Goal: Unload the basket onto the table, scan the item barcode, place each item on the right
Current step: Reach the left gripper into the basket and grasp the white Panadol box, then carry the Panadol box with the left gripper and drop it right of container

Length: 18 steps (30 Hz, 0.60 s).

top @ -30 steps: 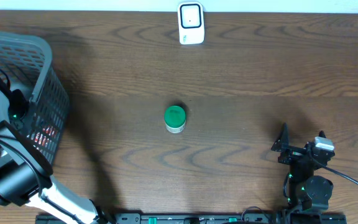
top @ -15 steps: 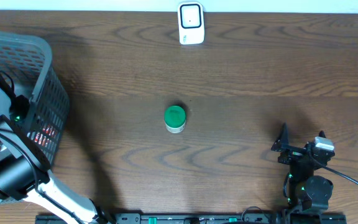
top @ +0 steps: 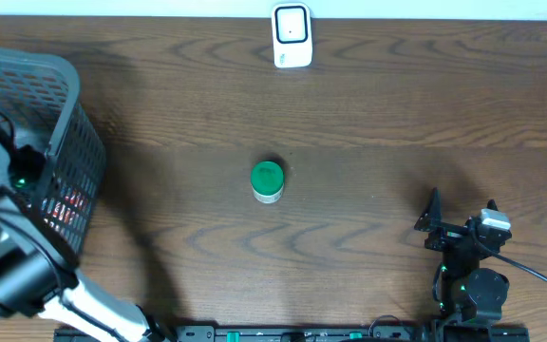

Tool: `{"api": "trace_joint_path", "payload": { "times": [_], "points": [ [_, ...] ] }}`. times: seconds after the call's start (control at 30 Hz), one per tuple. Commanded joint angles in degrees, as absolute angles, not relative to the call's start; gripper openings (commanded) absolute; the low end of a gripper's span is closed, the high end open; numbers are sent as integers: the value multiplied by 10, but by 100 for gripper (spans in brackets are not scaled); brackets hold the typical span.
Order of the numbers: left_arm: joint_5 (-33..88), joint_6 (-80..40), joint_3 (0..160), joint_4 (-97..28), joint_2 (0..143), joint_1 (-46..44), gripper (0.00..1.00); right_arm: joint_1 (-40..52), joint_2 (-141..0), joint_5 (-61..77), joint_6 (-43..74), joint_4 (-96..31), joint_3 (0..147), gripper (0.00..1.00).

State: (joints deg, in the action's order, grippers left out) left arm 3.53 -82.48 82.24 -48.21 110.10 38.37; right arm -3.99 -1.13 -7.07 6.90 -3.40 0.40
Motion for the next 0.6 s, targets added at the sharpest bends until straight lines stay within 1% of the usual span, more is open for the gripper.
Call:
{"api": "trace_joint_path", "payload": {
  "times": [0.0,0.17,0.27,0.43,0.57],
  "points": [
    [65,-821,829,-479,987,411,40,-37,-11,-70,61,-36,3,99],
    [115,-821,829,-471,858,433,42,-37,-11,-70,61,-36,3,99],
    [191,-821,828,-460,782,422,43,-37,-11,-70,61,-36,3,99],
    [274,-822,828,-419,717,364,43,-37,-11,-70,61,-36,3,99],
    [279,-820,828,-406,688,263,43,-37,-11,-70,61,-36,3,99]
  ]
}}
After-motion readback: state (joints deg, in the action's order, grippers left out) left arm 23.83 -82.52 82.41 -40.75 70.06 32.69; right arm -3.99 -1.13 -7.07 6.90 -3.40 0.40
